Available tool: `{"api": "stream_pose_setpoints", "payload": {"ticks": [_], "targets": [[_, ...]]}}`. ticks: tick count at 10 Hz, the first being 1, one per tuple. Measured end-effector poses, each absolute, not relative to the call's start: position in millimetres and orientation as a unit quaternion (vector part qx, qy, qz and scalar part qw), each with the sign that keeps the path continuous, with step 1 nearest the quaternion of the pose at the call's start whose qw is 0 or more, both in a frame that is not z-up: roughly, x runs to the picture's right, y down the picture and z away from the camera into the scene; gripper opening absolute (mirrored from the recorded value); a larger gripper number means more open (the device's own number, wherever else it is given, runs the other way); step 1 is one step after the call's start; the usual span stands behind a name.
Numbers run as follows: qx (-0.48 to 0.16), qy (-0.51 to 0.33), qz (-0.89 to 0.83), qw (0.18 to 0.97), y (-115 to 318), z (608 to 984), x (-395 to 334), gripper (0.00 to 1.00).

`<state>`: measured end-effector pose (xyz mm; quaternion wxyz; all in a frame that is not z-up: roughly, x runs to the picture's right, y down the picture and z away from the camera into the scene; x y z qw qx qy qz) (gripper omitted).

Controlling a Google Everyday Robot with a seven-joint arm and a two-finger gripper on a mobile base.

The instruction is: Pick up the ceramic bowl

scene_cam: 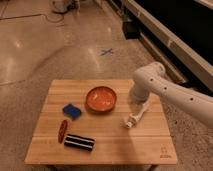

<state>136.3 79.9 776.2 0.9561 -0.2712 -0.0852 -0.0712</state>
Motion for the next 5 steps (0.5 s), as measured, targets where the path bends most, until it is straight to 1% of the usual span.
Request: {"api": "stream_pose_setpoints", "payload": {"ticks": [2,5], "targets": [[-0.26,-0.101,-0.072,0.958,74.0,798.7,117.4,0.65],[-0.261,-0.126,-0.082,0.954,81.9,823.9,84.8,0.65]]}}
